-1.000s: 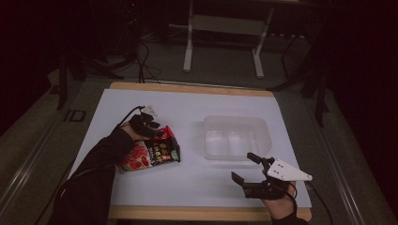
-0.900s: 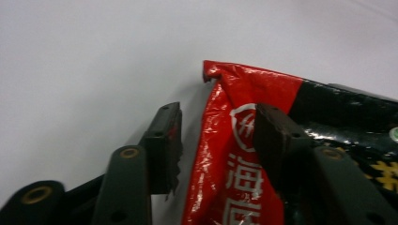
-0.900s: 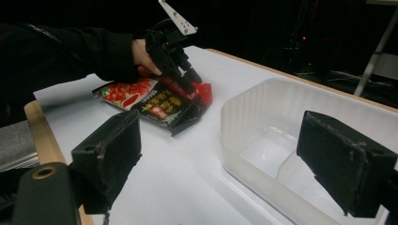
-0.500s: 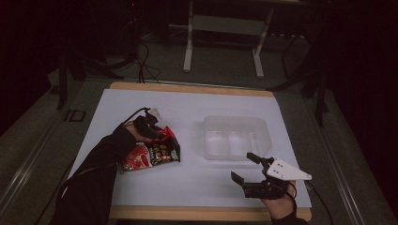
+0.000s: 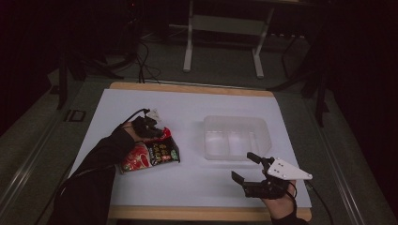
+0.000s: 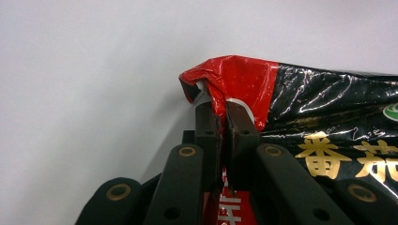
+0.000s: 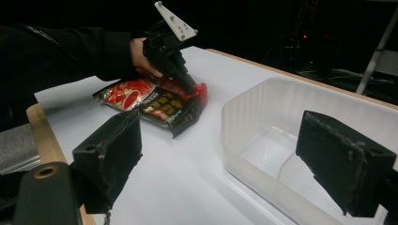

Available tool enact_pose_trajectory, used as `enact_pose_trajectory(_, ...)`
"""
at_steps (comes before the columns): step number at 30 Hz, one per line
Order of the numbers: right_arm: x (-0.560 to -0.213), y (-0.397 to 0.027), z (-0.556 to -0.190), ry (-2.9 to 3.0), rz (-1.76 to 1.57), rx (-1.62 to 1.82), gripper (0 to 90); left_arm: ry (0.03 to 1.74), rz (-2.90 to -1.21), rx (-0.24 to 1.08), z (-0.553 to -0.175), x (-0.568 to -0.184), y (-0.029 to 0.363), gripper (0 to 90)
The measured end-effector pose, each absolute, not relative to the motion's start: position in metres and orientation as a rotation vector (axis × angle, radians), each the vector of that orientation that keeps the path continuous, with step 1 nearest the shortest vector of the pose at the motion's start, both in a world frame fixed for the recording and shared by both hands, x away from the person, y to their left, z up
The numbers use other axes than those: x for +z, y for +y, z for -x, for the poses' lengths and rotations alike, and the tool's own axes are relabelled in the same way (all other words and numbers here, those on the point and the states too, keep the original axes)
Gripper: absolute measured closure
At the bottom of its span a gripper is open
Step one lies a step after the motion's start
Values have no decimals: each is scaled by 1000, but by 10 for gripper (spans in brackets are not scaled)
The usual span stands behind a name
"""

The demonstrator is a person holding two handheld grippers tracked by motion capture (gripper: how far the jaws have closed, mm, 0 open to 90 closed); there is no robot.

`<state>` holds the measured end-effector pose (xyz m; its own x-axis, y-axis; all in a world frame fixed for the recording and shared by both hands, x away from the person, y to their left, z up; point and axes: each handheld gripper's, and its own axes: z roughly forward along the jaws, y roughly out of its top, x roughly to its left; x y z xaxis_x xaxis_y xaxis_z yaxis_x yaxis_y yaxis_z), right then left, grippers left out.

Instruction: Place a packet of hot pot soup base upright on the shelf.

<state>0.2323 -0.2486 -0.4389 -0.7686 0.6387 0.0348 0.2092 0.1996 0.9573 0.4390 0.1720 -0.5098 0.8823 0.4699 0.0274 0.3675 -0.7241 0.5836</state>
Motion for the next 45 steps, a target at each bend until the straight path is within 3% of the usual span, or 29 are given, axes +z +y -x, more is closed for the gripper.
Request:
enact_pose_trajectory(19,-437,-249,-232,2092,-800,1599,155,620,-2298,290,-423,-469,207,894)
enact_pose_trajectory(32,-437,-247,-232,2098,-800,1600,155,536,-2196,365,-394,-426,225,896)
enact_pose_trajectory(45,-437,-247,-233,2098,-812,1603,155,639,-1988,497,-376,-394,228,897)
